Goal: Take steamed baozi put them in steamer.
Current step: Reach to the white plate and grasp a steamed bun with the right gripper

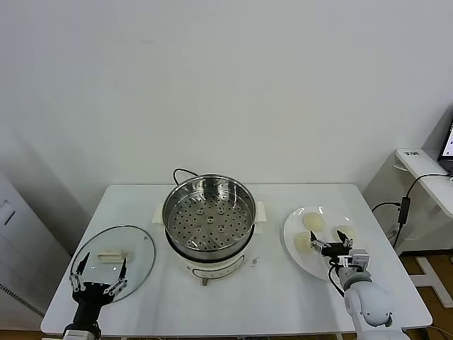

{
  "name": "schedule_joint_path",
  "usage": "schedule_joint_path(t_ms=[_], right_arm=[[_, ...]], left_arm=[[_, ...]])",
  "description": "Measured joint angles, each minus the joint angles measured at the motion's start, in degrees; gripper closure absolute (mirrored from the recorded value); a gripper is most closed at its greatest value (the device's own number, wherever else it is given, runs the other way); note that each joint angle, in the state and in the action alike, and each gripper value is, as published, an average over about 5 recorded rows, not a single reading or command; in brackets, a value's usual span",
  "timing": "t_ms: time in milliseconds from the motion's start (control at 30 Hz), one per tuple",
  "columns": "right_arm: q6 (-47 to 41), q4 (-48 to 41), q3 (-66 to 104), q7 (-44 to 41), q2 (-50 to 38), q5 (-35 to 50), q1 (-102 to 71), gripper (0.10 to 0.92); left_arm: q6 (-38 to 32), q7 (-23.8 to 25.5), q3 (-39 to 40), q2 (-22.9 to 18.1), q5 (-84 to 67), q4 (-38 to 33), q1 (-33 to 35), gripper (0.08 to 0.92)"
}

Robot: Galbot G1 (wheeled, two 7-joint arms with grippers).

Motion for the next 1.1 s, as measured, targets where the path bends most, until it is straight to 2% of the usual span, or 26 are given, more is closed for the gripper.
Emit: schedule_joint_path(t_ms=[100, 267, 500, 700, 900, 1100], right_arm=[[1.11, -0.24, 0.18, -2.35, -1.41, -0.85, 0.23, 0.203], [5.16, -2.14, 0.25, -11.37, -7.55, -4.30, 2.28, 0.203], [13.27, -9.62, -4.87, -29.99, -21.06, -11.67, 13.38, 0.203], [18.52, -16.64, -18.09, -45.07, -29.65, -18.56, 29.78, 0.203], [21.08, -22.50, -34.06, -54.27, -31.81, -25.71, 45.46, 0.203], [23.05, -29.34, -45.98, -58.35, -28.96, -31.30, 55.01, 0.203]], left_arm=[[-0.06, 0.05, -0.01, 0.01, -0.03, 0.01, 0.07, 0.177], [-0.12, 0.10, -0.26, 0.51, -0.61, -0.01, 0.26, 0.177], [-0.15, 0.14, -0.30, 1.38, -1.58, -0.03, 0.08, 0.177], [-0.22, 0.13, -0.18, 1.39, -2.09, -0.12, 0.08, 0.177], [-0.37, 0.03, -0.23, 1.18, -2.38, -0.52, 0.38, 0.177], [-0.40, -0.08, -0.69, 1.09, -2.90, -1.12, 0.97, 0.177]])
